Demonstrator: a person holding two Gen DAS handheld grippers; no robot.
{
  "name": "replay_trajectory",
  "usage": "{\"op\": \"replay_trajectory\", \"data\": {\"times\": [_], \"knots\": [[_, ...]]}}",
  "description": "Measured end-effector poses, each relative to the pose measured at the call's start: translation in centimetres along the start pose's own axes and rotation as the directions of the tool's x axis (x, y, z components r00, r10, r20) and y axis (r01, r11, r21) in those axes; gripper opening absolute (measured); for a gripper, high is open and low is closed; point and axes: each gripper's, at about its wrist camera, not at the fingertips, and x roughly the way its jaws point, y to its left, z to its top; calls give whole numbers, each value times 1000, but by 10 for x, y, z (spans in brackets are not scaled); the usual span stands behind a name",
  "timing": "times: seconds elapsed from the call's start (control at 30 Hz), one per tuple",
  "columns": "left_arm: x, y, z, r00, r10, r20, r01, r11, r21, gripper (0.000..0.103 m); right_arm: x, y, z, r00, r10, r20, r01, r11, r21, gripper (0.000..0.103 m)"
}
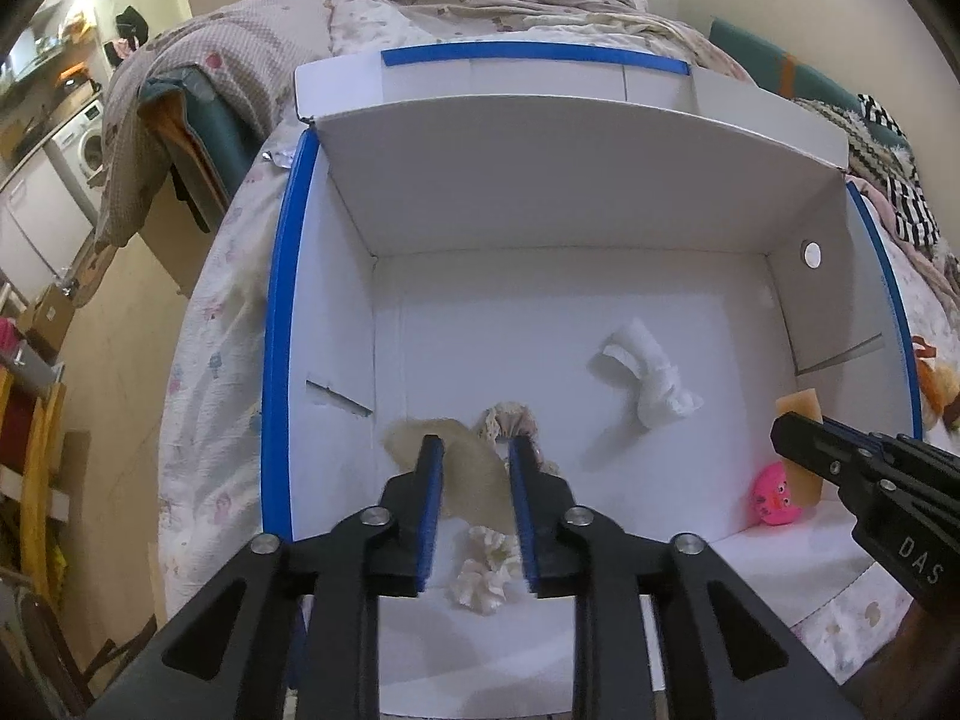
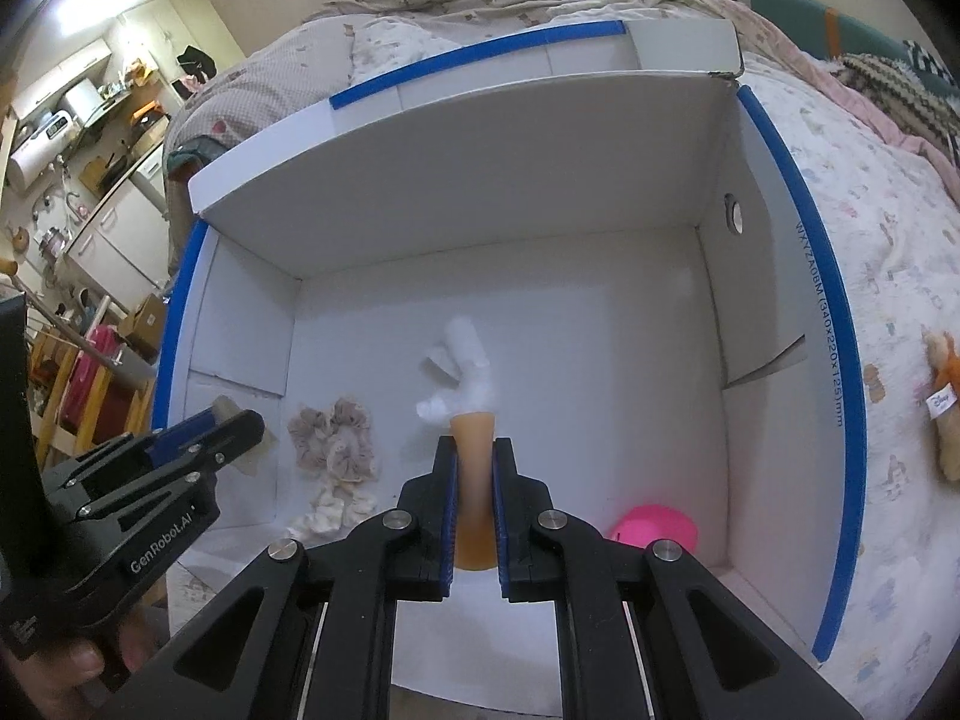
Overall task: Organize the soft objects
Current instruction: 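Carry the cylinder and beige piece into the box and open both tools, then lift both tools out of the box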
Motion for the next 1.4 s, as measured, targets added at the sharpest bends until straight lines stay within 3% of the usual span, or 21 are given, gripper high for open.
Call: {"op": "replay_trajectory", "data": {"times": [0.2,0.33,0.4,0.47,0.6,0.73,0.87,1.4], "knots": [[-4,-3,-1,1000,-3,14,3,1000,12,32,0,-2,0,1000,8,2,-8,1000,19,14],[-8,-6,-1,1000,3,31,-4,1000,27,57,-4,-3,2,1000,10,25,-10,1000,25,25],[-12,-8,0,999,12,49,-14,999,31,63,-7,-3,3,999,17,41,-18,999,29,35],[-15,-9,0,998,17,65,-20,999,32,68,-13,-3,4,997,25,68,-28,999,38,72],[-18,-9,2,997,28,76,-30,999,23,70,-24,-7,8,991,51,127,-59,997,58,78],[-20,-8,2,996,35,83,-37,999,18,70,-25,-9,10,989,55,137,-66,995,78,97],[-21,-6,2,996,34,87,-35,999,4,70,-25,-7,9,990,36,135,-47,996,79,103],[-26,-2,0,995,49,86,-49,999,-5,70,-41,-7,8,979,9,202,-21,998,61,103]]}}
